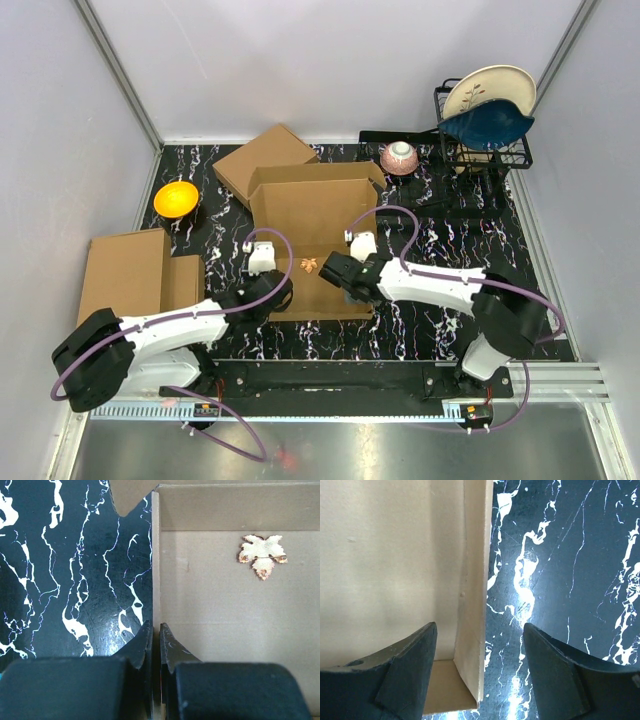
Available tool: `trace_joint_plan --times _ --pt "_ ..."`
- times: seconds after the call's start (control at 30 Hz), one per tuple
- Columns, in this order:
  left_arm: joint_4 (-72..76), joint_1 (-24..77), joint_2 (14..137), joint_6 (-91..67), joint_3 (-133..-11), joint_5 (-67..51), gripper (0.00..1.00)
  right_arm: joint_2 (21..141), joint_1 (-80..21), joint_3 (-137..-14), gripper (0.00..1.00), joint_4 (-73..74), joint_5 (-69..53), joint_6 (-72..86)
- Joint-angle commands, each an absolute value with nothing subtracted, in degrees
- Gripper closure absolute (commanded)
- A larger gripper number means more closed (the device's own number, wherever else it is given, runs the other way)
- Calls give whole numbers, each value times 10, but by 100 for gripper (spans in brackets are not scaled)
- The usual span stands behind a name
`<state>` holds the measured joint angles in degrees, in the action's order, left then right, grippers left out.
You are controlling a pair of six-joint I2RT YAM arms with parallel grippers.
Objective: Fold the paper box
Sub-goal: Fold the paper box at the center of the board.
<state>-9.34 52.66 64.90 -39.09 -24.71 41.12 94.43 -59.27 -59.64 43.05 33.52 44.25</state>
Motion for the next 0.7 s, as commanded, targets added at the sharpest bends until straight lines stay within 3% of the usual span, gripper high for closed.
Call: trace_joint_plan --times 0.0,0.2,0.6,0.67 --pt "-70 530 635 -401 -242 418 100 902 -583 -580 25 418 338 470" --pt "-69 530 634 -404 -240 417 100 888 -545 -541 36 359 331 448" --pt "-67 530 641 -403 -242 414 100 958 -496 -588 42 258 328 358" --pt "-67 530 643 -403 -242 414 100 979 -482 -593 47 250 323 345"
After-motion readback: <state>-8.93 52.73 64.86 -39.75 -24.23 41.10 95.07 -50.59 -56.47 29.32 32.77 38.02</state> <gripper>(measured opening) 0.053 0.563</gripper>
